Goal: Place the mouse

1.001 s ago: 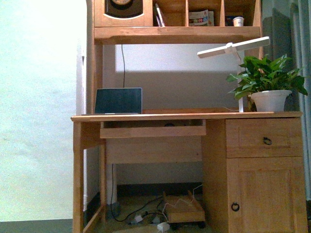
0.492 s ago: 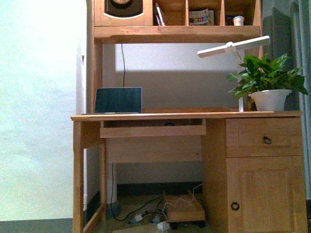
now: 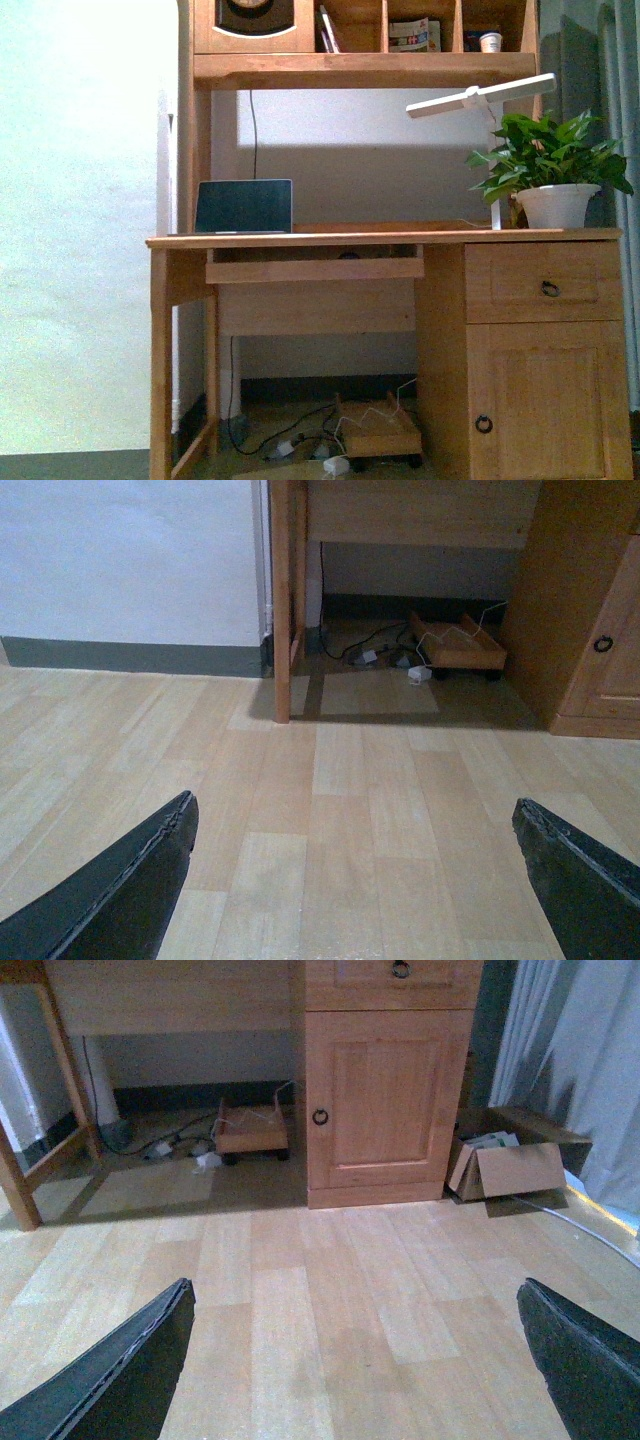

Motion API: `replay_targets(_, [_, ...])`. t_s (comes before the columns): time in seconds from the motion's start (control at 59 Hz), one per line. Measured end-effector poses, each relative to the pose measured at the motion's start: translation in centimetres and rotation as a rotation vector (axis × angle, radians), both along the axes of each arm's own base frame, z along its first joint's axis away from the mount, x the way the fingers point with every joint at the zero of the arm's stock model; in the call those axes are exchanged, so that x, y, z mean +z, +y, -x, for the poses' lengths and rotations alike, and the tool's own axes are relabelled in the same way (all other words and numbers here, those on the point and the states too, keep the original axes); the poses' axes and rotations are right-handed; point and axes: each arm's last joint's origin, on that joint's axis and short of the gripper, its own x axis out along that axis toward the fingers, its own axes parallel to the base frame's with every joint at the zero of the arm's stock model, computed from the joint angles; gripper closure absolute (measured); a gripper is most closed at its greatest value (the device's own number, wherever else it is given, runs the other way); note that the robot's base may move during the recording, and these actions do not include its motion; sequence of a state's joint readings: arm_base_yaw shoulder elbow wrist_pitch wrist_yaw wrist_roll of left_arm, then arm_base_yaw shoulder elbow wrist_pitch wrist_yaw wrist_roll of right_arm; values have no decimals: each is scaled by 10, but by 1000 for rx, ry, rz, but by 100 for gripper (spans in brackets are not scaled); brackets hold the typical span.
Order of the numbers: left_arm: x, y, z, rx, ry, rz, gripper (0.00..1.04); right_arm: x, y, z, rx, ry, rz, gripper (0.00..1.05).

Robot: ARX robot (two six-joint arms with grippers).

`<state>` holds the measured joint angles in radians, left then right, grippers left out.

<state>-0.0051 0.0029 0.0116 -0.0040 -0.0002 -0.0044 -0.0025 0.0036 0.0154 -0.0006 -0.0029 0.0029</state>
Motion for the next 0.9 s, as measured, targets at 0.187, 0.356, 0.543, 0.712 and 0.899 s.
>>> replay_targets(0.187, [0,0,0,0,0,0,8,0,0,0,0,0,0,7])
replay_targets(0.356, [0,0,0,0,0,0,8,0,0,0,0,0,0,7])
replay_targets(0.543, [0,0,0,0,0,0,8,0,0,0,0,0,0,7])
replay_targets(0.712, [0,0,0,0,0,0,8,0,0,0,0,0,0,7])
replay_targets(0.899, [0,0,0,0,0,0,8,0,0,0,0,0,0,7])
